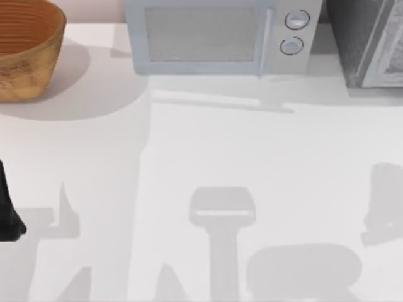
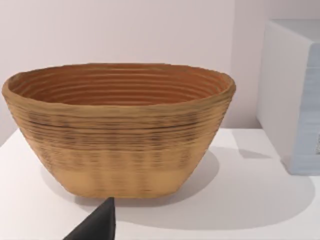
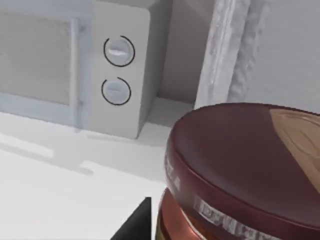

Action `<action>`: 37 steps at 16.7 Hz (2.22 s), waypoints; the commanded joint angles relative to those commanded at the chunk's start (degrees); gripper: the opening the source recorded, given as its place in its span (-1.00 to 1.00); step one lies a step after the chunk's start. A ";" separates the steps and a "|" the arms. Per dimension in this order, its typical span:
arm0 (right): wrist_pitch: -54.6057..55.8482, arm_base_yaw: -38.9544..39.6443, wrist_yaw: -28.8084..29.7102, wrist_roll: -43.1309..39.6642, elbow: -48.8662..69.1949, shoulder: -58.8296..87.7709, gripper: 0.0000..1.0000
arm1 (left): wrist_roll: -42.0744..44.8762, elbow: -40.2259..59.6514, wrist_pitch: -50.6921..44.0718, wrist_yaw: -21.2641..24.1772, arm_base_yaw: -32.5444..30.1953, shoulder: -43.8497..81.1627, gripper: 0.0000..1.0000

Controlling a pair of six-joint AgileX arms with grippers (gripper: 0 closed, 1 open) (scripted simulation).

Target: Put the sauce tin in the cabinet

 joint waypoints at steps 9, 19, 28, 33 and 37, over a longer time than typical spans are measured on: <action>4.43 -0.99 7.56 8.13 -7.02 -7.78 -1.00 | 0.00 0.00 0.00 0.00 0.00 0.00 1.00; -2.32 1.67 9.61 8.51 15.13 8.98 -1.00 | 0.00 0.00 0.00 0.00 0.00 0.00 1.00; -9.45 4.09 13.01 8.25 43.33 28.47 -1.00 | 0.00 0.00 0.00 0.00 0.00 0.00 1.00; -14.12 5.27 15.06 8.40 58.36 39.99 -1.00 | 0.00 0.00 0.00 0.00 0.00 0.00 1.00; -16.89 6.77 16.14 9.00 71.21 48.23 -1.00 | 0.00 0.00 0.00 0.00 0.00 0.00 1.00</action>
